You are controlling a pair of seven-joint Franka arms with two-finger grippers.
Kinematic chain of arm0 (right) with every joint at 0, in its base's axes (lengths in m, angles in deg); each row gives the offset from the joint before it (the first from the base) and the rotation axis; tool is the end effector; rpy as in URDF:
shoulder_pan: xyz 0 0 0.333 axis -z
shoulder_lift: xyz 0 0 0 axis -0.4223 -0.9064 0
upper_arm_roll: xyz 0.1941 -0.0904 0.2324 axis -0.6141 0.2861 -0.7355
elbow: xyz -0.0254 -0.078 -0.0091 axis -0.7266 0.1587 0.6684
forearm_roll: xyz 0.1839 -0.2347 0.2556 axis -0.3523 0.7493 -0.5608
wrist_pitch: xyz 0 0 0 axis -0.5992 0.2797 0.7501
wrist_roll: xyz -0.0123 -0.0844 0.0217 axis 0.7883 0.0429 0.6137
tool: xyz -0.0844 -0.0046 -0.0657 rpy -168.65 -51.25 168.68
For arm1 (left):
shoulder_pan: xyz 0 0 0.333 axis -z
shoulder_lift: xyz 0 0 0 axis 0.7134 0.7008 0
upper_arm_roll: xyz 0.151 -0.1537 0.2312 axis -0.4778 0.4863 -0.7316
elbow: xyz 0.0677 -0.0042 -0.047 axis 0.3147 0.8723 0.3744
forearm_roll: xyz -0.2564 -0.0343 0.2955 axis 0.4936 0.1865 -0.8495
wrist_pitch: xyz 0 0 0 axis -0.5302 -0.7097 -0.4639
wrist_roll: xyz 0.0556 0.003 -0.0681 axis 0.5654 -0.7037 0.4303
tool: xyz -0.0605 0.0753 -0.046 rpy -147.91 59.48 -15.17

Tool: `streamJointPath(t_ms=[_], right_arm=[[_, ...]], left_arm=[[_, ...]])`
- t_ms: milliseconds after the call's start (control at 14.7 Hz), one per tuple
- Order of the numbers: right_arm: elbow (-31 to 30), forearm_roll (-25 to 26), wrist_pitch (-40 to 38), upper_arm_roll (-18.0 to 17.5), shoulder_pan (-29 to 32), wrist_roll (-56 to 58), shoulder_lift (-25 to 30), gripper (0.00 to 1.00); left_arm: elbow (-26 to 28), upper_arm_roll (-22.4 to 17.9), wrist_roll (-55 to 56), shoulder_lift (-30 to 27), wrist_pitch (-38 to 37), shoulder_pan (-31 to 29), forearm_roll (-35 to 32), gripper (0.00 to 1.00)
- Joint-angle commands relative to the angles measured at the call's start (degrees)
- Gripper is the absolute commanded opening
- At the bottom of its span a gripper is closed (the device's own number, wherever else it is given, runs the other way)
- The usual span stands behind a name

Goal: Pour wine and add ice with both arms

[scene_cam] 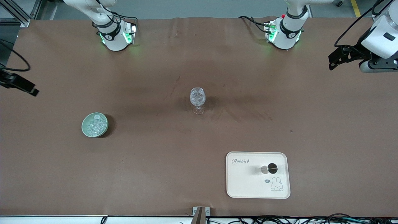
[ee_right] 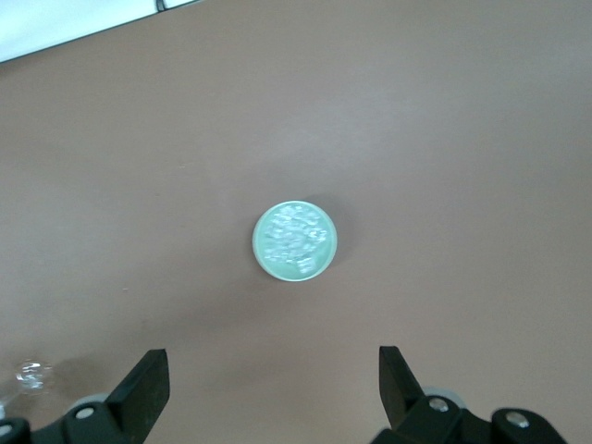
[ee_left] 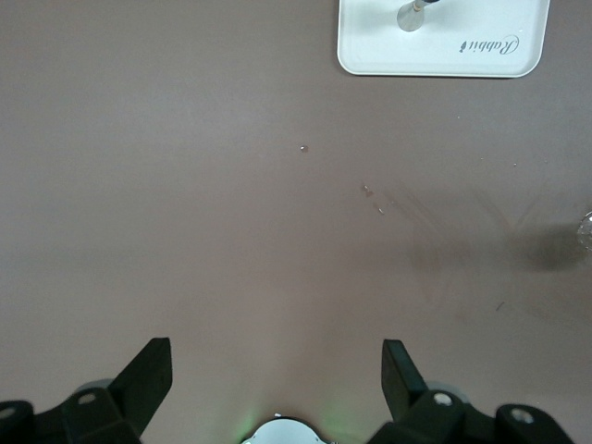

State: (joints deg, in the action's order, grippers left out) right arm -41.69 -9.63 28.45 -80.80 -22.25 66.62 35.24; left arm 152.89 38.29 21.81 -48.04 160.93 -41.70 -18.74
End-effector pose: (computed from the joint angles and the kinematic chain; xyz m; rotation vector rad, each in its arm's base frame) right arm 0.5791 -0.0290 0.6673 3.0835 -0.4592 0.0228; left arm 0.5092 -0.0761 0.6512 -3.0850 0.0074 0.0631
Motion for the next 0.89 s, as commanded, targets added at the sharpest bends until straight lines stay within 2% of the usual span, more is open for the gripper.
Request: streamJointPath(t_ms=[0,204,272,409,817], right_arm=[[-7.3,0.4,1.9,0.4,1.7,2.5,5.3,1.00],[-15.1,0.3,7.8,0.6,1.7,4.1,10.0,1.00],[-15.5,0.3,7.5,0.6,1.7,6.1,10.5,1.00],[-13.5,0.4,5.6,0.6,2.2,10.9,10.2,1.00],[-11.8,-0.4,3.6,0.5,3.0,10.8,10.0,1.00]], left_arm=[[1.3,-0.2,2.1,-2.1,-0.4,0.7,0.4,1.00],[0.3,-0.2,1.6,-1.8,-0.4,0.4,1.8,1.00],[0.2,-0.2,1.6,-1.4,-0.3,0.4,1.9,1.00],[-0.4,-0.2,1.5,-0.9,-0.1,0.4,1.8,1.00],[-0.5,-0.7,1.5,-0.7,0.3,0.2,1.9,1.00]])
